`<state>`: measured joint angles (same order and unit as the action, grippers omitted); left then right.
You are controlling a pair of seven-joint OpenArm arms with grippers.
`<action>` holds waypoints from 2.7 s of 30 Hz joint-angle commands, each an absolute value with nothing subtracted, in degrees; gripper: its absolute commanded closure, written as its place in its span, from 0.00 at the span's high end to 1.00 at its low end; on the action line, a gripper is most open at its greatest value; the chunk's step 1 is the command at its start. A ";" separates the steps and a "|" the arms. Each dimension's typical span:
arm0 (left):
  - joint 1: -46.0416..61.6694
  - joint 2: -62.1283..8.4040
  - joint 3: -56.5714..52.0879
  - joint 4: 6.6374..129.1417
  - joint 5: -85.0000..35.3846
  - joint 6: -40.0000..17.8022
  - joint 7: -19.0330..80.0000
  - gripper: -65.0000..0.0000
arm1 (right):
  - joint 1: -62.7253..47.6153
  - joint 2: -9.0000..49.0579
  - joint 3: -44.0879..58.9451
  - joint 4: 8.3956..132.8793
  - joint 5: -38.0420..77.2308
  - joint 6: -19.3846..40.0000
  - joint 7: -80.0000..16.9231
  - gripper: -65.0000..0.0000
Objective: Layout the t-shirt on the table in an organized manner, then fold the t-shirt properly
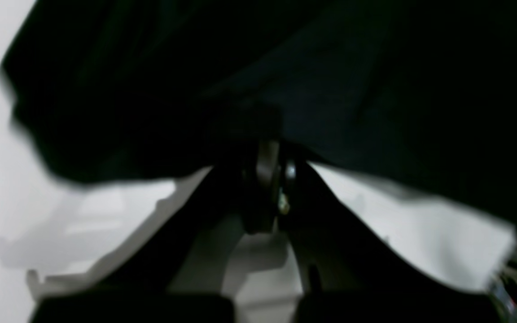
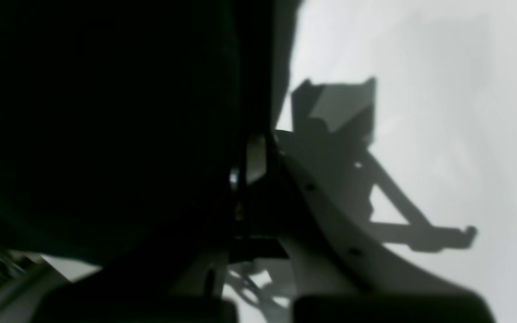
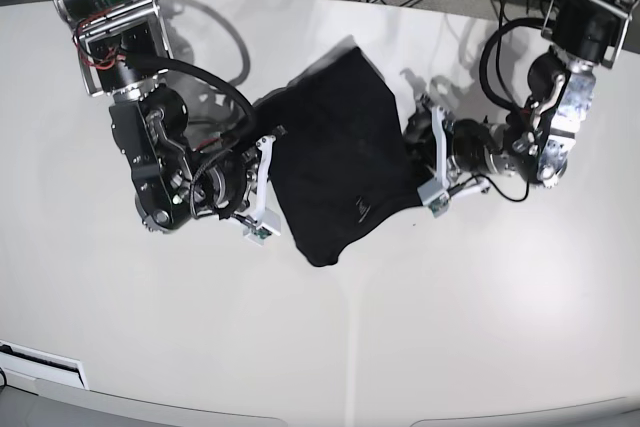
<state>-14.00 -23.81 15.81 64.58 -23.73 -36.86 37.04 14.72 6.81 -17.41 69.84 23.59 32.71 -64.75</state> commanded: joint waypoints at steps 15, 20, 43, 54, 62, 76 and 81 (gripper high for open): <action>-27.55 -21.19 19.38 58.94 -21.02 -33.21 35.70 0.00 | 0.95 6.83 -12.01 95.42 26.59 29.34 -68.60 0.00; -31.92 -22.72 17.52 59.27 -38.52 -39.00 49.58 0.00 | -3.14 6.83 -4.08 100.60 34.37 31.09 -65.98 0.00; 2.92 -26.96 -18.09 95.48 -71.31 -40.00 75.42 0.00 | -19.25 6.85 17.32 116.90 72.58 40.00 -80.00 0.00; 31.57 -26.65 -30.59 114.24 -69.65 -40.00 74.98 0.00 | -35.40 6.87 27.49 126.23 67.20 40.00 -79.15 0.00; 51.96 -25.85 -30.94 116.18 -59.09 -37.60 69.58 0.00 | -52.69 8.73 29.30 126.19 62.24 40.00 -78.22 0.00; 55.07 -22.87 -18.44 90.85 -45.34 -36.05 58.11 0.00 | -55.57 9.39 20.82 96.68 44.05 40.00 -65.82 0.00; 45.30 -22.83 -9.04 70.89 -37.50 -32.47 45.01 0.00 | -47.86 12.91 14.35 76.90 36.95 40.00 -51.83 0.00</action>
<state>44.45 -22.20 -8.62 69.89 -36.91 -31.99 44.21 -46.87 12.38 14.02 76.09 36.16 39.68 -51.20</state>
